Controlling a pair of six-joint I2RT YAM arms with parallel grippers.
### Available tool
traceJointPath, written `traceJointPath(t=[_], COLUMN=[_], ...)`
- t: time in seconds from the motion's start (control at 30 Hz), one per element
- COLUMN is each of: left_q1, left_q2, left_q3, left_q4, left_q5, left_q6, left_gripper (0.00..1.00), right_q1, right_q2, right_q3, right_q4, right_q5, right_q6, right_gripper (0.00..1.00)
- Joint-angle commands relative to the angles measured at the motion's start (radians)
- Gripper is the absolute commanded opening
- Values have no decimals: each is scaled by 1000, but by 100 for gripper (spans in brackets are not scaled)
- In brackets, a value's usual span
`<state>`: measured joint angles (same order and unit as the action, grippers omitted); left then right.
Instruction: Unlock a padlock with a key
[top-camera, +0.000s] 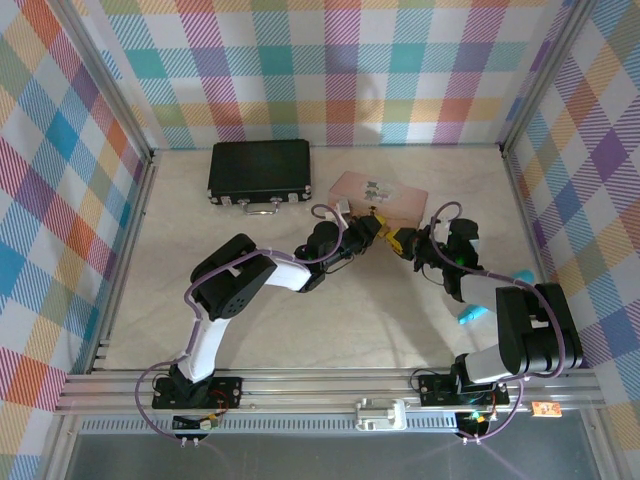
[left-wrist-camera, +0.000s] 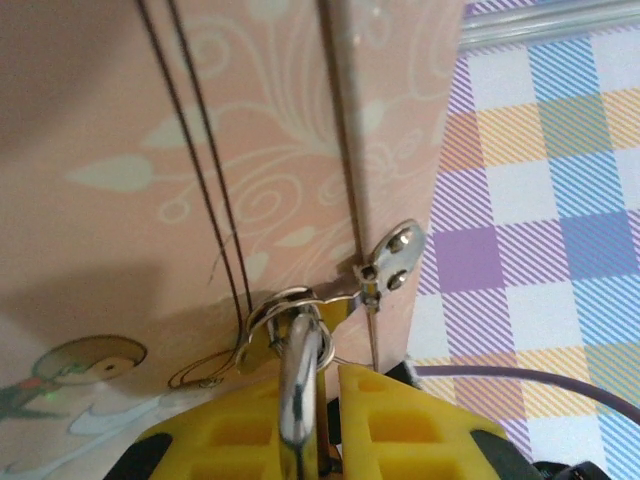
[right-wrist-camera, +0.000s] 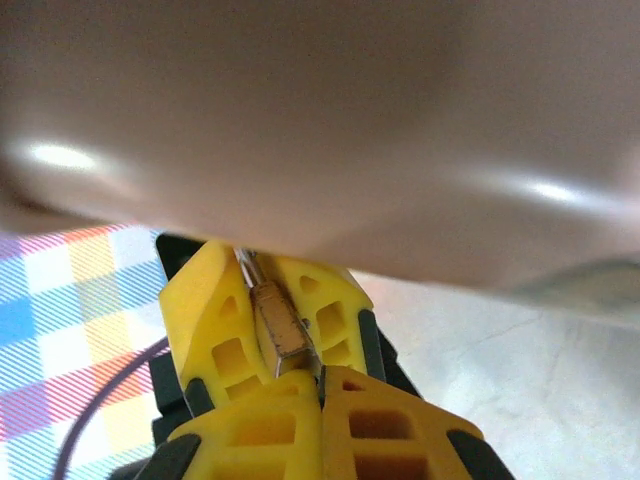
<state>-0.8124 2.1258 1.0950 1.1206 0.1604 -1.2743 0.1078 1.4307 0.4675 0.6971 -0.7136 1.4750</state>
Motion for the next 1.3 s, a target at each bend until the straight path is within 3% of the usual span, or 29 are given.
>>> traceJointPath(t=[0.0,0.13,0.23,0.3,0.5,0.77,0.97,1.27], left_q1=[-61,-60,-62,-62,-64,-61,-46,-14], left_q2=[-28,17,37,48,71,41,58,79], left_q3=[5,50,66,78,108,81,85,64], left_q4=[239,256,257,260,259,255,254,238], left_q5=[234,305,308,310,316,268,233,54], left_q6=[137,195,243,258,273,323,343,311], left_gripper=[0,0,0,0,0,0,0,0], right_q1=[12,18,19,18,20,20,14,-23], right_q2=[-48,-195,-315,-340,-233,92,236,256], right_q3=[0,-2,21,-1,-57,-4,76,178], right_q4=[59,-39,-216,-231,-22,375,373,7], right_q5=[-32,-41,22,55,56,-1,-129,-194], right_q6=[371,624,651,676,721,728,550,-4], right_gripper=[0,0,0,0,0,0,2,27])
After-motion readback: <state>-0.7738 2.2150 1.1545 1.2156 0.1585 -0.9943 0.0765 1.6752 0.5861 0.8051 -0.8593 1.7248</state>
